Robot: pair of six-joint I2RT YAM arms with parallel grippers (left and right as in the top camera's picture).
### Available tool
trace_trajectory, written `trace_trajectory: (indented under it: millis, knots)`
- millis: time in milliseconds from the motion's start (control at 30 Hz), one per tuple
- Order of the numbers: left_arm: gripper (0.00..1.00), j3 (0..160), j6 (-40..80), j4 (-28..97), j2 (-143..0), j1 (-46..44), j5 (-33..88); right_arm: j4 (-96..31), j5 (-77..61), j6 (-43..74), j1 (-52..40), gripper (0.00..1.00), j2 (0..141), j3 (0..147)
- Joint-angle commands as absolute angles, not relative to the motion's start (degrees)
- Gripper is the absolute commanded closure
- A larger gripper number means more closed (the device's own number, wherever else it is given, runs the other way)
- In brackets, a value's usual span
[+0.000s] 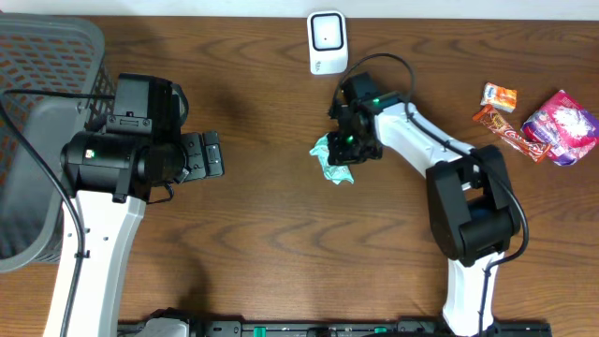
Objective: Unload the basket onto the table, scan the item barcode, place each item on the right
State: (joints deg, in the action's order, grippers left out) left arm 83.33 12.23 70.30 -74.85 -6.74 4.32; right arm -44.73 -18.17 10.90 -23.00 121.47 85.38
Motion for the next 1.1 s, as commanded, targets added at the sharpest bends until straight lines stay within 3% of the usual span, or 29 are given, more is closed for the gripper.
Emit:
trace_trajectory:
  millis: [0,167,333,700,1067]
  knots:
    - [0.02,83.59,12.56,70.46,-75.02,-6.44,3.81,-45.54,-14.72,14.63,-23.75,0.99,120.20,89.82]
    - [0.02,83.59,12.53,70.46,-75.02,-6.44,3.81,-44.45,-10.59,18.44,-23.75,0.99,120.20,96.79]
    - [0.02,83.59,12.56,70.46,-75.02,-6.44,3.81,-34.11,-9.34,18.87,-23.73,0.99,120.20,98.83]
    - [0.02,83.59,12.56,70.46,-75.02,-6.44,3.81,-9.54,14.87,24.40,-23.73,0.99,120.75,98.83]
    - [0.02,83.59,12.56,70.46,-75.02,-6.44,3.81,1.56,17.93,25.69,-23.51,0.99,127.90,98.83]
